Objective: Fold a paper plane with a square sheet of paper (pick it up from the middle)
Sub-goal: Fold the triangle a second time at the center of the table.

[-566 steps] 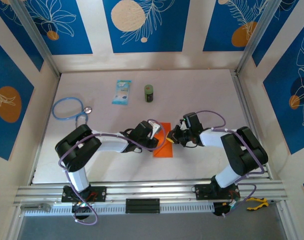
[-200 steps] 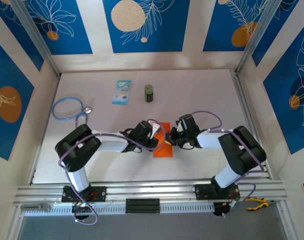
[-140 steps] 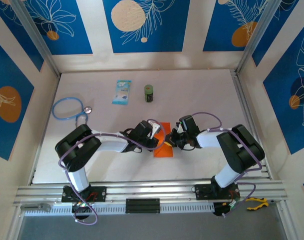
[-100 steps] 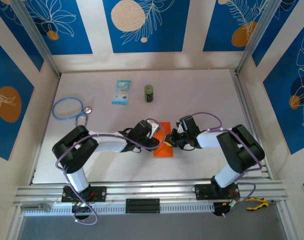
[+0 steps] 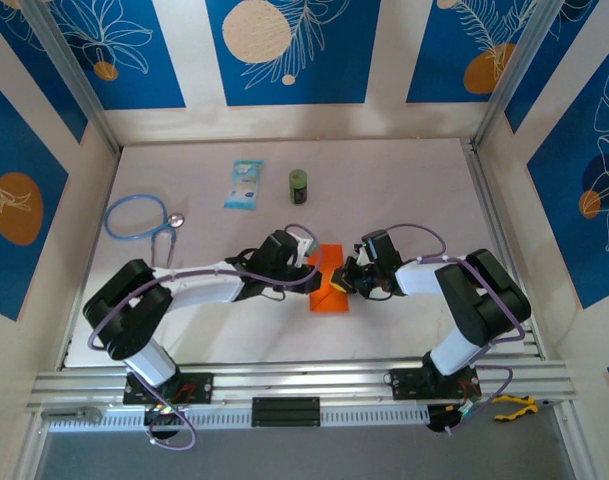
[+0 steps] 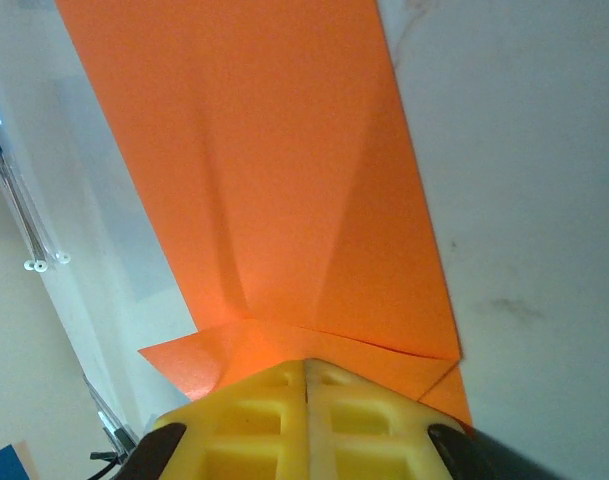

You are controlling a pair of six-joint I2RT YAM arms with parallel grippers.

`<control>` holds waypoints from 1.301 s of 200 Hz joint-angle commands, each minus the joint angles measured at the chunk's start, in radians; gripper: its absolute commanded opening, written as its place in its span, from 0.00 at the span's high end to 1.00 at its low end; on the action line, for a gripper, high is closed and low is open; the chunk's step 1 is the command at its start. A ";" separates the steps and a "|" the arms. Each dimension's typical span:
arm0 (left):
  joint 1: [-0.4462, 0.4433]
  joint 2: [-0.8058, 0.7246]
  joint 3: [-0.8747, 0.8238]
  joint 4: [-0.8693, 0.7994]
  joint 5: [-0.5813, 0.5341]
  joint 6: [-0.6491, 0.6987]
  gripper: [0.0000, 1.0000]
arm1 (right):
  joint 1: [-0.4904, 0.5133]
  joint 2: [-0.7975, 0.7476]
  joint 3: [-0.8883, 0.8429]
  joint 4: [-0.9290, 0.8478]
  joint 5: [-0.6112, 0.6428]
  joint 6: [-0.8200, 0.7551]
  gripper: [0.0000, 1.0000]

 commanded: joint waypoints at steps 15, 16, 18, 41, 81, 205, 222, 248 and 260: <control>-0.001 0.079 0.052 0.008 0.154 -0.057 0.91 | -0.007 0.002 -0.005 -0.099 0.032 -0.016 1.00; -0.001 0.081 0.052 0.009 0.156 -0.057 0.92 | -0.008 0.003 -0.005 -0.099 0.032 -0.015 1.00; -0.001 0.085 0.054 0.009 0.159 -0.058 0.92 | -0.008 0.003 -0.004 -0.099 0.032 -0.015 1.00; -0.001 0.128 0.063 0.043 0.204 -0.073 0.91 | -0.007 0.000 -0.006 -0.102 0.032 -0.017 1.00; -0.001 0.159 0.075 0.036 0.212 -0.077 0.91 | -0.008 0.000 -0.006 -0.109 0.030 -0.021 1.00; -0.022 0.217 0.106 -0.156 0.135 0.001 0.91 | -0.008 0.007 -0.005 -0.117 0.036 -0.026 1.00; -0.022 0.216 0.092 -0.158 0.132 0.002 0.92 | -0.009 0.011 -0.006 -0.116 0.035 -0.026 1.00; -0.024 0.205 0.065 -0.151 0.137 -0.007 0.92 | -0.009 0.017 -0.006 -0.115 0.036 -0.027 1.00; -0.025 0.199 0.051 -0.144 0.144 -0.013 0.93 | -0.008 0.018 -0.008 -0.113 0.038 -0.026 1.00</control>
